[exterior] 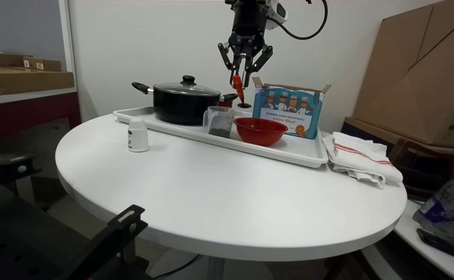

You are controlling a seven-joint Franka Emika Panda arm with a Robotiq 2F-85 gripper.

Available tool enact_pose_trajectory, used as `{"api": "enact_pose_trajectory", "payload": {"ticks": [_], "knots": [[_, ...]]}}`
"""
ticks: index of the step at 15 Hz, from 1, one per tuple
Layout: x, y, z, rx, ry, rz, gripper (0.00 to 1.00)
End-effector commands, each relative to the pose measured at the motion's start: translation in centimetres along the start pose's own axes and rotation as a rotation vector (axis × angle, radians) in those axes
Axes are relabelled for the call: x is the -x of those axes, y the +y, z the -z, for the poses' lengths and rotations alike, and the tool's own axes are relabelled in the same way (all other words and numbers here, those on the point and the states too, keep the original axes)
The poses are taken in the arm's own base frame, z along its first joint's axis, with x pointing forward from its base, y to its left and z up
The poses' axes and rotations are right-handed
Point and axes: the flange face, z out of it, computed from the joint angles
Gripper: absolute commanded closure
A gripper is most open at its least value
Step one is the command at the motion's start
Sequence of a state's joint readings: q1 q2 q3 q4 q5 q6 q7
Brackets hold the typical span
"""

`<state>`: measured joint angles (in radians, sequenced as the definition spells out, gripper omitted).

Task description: Use the spoon to scoop some beans from the red bowl into the jar

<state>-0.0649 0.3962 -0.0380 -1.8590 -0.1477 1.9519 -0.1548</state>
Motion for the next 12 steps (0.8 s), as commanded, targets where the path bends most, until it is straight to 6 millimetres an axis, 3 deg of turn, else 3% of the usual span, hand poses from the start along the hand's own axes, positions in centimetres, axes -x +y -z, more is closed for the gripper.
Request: {"api": "enact_pose_trajectory", "payload": {"ticks": [1, 7, 12], "knots": [[0.7, -2.7, 0.2, 0.056, 0.002, 0.050, 0.90], [-0.4, -6.9, 0.3, 0.111, -0.015, 0.109, 0.90], [-0.9, -7.9, 0.1, 0.156, -0.043, 0.111, 0.90]]}}
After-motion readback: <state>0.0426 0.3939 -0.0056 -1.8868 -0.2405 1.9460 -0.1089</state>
